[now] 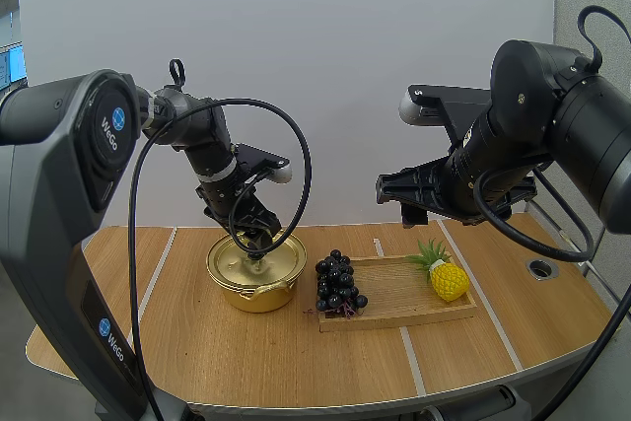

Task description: Open the pot, put the grape inside, and close it

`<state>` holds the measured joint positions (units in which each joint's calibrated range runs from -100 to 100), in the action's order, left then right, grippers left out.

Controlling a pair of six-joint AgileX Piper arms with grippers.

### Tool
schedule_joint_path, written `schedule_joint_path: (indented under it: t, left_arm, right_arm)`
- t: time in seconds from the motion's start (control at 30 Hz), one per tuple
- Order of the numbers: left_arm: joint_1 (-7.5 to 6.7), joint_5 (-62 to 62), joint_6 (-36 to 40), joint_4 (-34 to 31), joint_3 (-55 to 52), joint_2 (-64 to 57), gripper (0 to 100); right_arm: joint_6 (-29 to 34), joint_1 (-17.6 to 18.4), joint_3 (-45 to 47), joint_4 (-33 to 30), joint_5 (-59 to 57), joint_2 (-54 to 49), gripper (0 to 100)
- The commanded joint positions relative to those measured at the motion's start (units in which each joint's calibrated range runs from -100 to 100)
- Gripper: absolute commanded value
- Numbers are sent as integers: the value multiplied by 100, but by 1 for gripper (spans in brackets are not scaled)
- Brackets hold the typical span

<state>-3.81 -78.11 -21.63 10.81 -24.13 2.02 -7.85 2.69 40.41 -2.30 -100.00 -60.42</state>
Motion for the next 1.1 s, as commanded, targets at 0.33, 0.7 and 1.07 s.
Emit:
schedule_joint_path:
  t: [0.33,0.7,1.07]
  left_arm:
    - [-114,-246,67,76,539,377,100]
    - [-114,-260,67,76,539,392,100]
    - [-114,-376,67,76,527,776,100]
  right_arm:
    - [-15,-16,1,11,0,-25,100]
    - [-15,-16,1,24,0,-25,100]
    - [-15,-16,1,34,0,-25,100]
